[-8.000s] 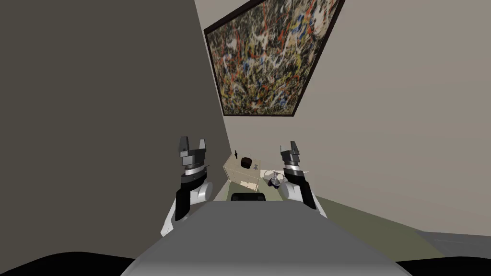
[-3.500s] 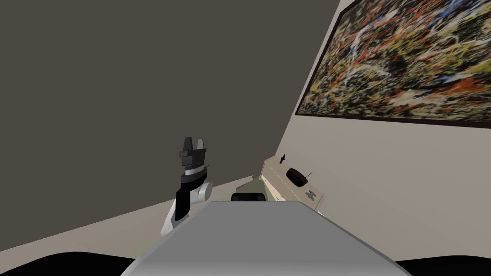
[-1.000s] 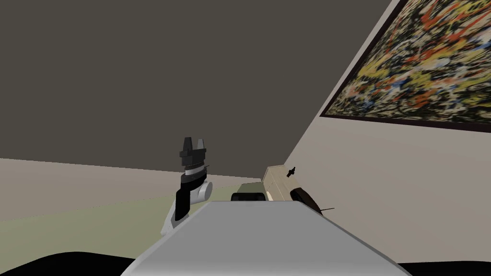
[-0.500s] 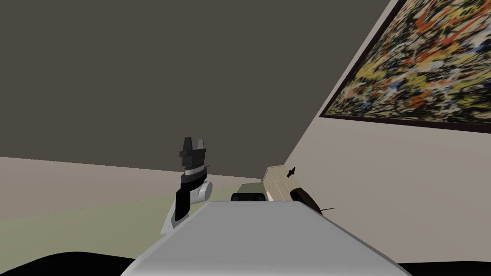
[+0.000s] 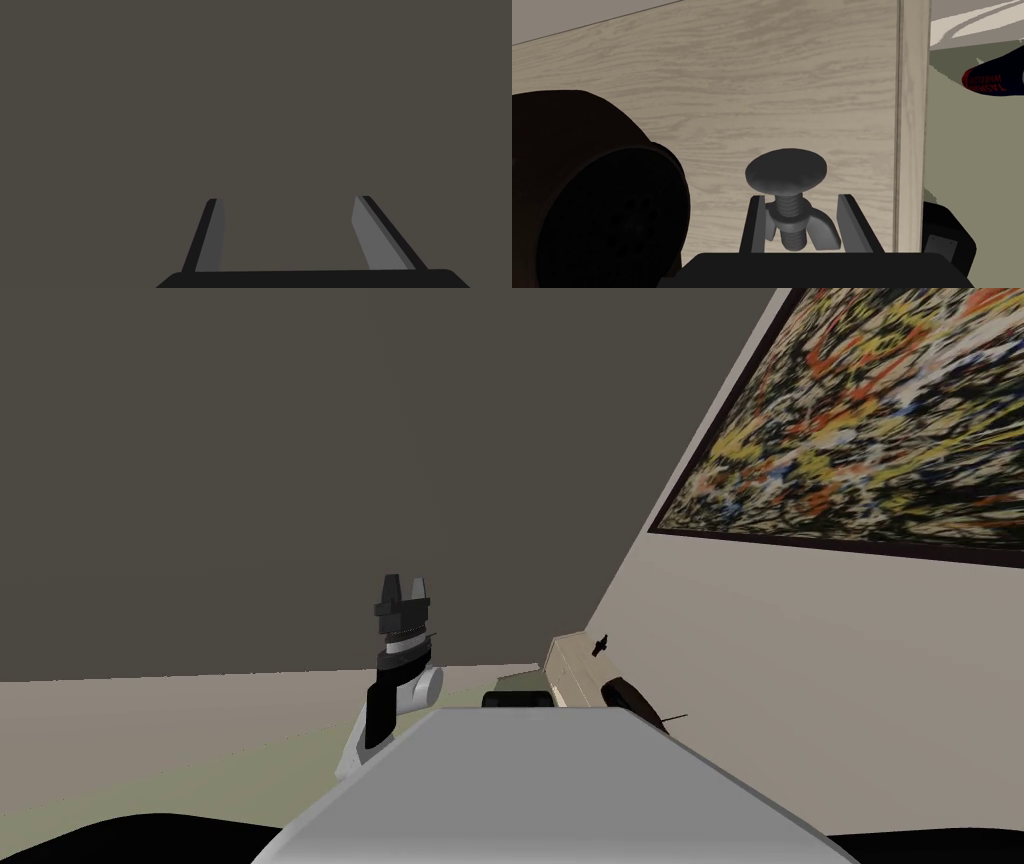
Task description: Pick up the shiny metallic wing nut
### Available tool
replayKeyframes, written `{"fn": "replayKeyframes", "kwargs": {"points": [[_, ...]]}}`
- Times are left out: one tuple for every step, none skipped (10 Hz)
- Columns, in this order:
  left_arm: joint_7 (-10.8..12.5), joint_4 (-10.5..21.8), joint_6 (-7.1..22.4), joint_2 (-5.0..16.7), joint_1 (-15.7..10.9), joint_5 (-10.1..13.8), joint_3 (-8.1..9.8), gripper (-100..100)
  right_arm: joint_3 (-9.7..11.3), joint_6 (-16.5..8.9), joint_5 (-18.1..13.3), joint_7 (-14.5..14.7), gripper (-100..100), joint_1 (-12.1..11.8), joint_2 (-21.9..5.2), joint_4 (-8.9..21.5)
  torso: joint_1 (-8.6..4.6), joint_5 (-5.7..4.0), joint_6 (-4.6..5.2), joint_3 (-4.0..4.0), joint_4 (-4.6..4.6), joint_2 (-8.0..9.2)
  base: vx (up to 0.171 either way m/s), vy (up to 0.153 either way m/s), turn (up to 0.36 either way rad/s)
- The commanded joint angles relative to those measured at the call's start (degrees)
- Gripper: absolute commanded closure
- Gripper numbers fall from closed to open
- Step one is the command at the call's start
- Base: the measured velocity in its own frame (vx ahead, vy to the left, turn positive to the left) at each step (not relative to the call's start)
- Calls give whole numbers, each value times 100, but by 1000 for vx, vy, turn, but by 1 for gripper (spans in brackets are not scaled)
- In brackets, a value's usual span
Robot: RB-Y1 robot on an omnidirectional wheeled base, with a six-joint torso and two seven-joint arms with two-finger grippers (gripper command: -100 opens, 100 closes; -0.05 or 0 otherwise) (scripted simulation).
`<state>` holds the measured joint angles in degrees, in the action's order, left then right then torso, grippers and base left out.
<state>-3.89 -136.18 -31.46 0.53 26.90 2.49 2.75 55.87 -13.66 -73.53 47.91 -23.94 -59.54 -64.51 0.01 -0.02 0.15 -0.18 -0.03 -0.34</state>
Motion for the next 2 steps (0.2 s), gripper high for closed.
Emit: {"fn": "replayKeyframes", "kwargs": {"points": [[0,0,0,0,0,0,0,0,0,0,0,0,100,0,0,0,0,0,0,0,0,0,29,4,-21],[0,0,0,0,-1,0,0,0,1,-4,-3,0,0,-2,-6,-9,-2,-1,-3,7,2,12,6,1,6]]}}
